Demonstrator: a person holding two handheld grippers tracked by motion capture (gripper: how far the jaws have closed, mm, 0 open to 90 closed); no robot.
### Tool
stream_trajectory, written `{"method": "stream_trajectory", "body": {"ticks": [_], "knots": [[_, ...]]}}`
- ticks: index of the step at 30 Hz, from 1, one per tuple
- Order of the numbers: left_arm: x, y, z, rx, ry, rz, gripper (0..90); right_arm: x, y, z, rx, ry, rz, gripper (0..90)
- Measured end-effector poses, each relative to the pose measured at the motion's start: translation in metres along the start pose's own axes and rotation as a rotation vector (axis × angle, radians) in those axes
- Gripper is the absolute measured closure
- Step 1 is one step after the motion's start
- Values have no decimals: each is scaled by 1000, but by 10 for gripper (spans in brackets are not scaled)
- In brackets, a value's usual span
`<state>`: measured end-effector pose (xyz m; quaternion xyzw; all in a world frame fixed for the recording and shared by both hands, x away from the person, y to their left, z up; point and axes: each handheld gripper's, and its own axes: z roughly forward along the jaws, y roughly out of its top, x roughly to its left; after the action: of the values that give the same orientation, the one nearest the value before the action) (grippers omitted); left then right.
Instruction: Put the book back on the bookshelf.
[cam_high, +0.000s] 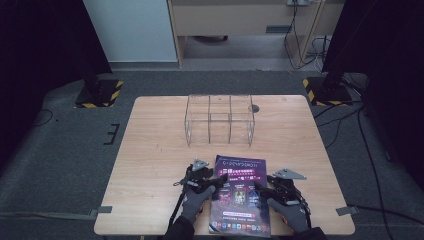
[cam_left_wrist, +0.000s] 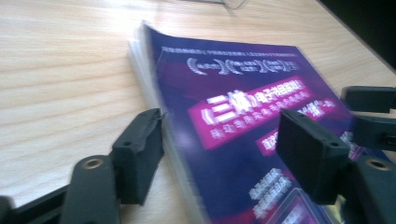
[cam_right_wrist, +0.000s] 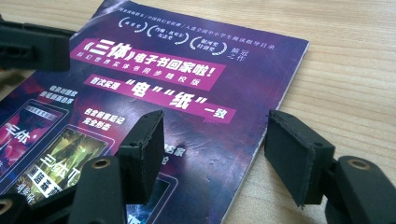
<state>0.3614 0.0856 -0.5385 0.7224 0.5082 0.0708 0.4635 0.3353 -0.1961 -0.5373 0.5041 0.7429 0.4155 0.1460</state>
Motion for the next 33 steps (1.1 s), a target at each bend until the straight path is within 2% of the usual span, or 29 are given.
{"method": "stream_trajectory", "body": {"ticks": [1,3,6,7,9,12,13,14,15,16,18,19,21,23,25,27,28,29,30,32,33], "knots": [[-3,0,1,-2,19,4,296,0,0,0,0,3,1,376],[-4,-1,0,-5,29,-3,299,-1,0,0,-1,7,-2,376],[-5,-4,-4,-3,19,-20,316,-1,0,0,-1,7,0,376],[-5,-5,-8,-8,1,-39,317,-1,0,0,-3,7,3,376],[-5,-7,-15,-10,-35,-48,325,-2,0,0,-3,9,5,376],[-7,-9,-28,-55,-125,-84,339,-1,0,0,-3,7,5,375],[-9,-8,-30,-62,-154,-83,342,-1,0,0,-2,5,3,375],[-12,-6,-32,-73,-193,-64,349,-1,0,0,-1,6,1,374],[-15,-5,-32,-75,-194,-43,349,-1,0,0,-1,6,5,373],[-18,-4,-30,-68,-174,-10,347,-1,0,0,-2,6,6,373],[-20,-5,-24,-50,-144,13,313,-2,0,0,-2,11,5,373],[-17,-6,-20,-32,-146,-3,311,-2,0,0,-2,11,12,374],[-12,-7,-18,-30,-153,-31,311,-2,0,0,-2,12,13,375],[-9,-6,-18,-19,-168,-36,311,-3,0,0,-2,15,14,375],[-7,-5,-17,-8,-146,-25,310,-3,0,0,-2,15,13,375],[-3,-7,-14,20,-70,6,287,-3,0,0,-2,14,13,376],[1,-8,-12,23,-64,-7,285,-3,0,0,-4,15,10,377],[4,-8,-12,14,-83,-52,309,-3,0,0,-4,14,6,378],[5,-7,-12,17,-85,-59,315,-3,0,0,-3,13,6,378],[2,-7,-13,13,-77,-32,317,-3,0,-1,-2,15,8,379],[2,-7,-13,6,-84,-33,318,-3,0,0,-4,15,11,378]]}}
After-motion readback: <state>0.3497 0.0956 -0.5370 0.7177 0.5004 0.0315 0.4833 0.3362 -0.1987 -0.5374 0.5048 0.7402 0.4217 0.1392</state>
